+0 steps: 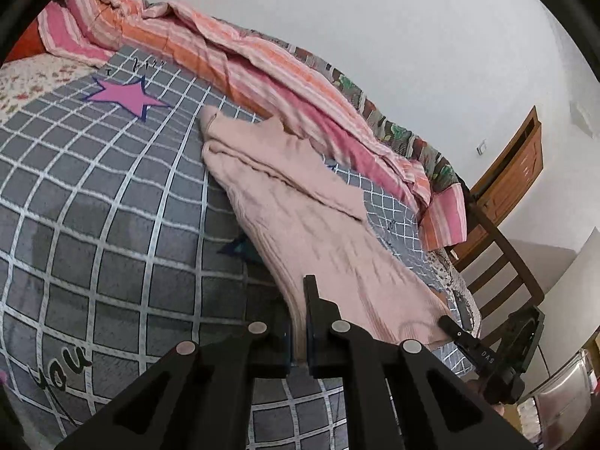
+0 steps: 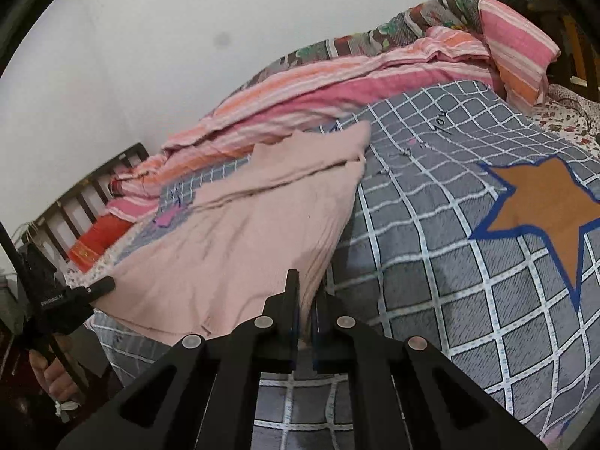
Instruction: Fold small clothes
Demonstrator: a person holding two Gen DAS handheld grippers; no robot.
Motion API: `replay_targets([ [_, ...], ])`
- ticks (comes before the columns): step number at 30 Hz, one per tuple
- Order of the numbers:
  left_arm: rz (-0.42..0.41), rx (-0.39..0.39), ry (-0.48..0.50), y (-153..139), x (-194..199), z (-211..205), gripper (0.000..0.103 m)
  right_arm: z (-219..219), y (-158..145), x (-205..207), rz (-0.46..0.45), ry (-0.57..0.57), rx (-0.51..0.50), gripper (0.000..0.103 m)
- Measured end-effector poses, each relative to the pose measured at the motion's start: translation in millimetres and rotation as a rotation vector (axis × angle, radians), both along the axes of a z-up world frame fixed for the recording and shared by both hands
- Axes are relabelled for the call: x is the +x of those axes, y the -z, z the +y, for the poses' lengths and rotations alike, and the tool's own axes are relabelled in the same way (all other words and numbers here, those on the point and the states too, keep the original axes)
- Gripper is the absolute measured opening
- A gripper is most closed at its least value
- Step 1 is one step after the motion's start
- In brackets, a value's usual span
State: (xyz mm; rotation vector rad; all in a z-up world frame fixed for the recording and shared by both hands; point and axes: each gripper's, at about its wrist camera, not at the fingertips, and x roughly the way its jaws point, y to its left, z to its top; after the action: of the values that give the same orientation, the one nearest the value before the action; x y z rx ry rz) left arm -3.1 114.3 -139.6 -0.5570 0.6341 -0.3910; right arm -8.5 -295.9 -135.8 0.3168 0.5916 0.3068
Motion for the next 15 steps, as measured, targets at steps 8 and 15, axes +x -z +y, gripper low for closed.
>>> replay_targets([
  [8, -0.003, 0.000, -0.013, -15.8, 4.3, 2.3, 0.006, 0.0, -18.6, 6.5, -0.013, 0.007, 0.023, 0.005],
  [15, -0.010, 0.014, -0.038, -34.5, 27.5, 3.7, 0.006, -3.5, -33.4, 23.4, -0.021, 0.033, 0.019, 0.005],
])
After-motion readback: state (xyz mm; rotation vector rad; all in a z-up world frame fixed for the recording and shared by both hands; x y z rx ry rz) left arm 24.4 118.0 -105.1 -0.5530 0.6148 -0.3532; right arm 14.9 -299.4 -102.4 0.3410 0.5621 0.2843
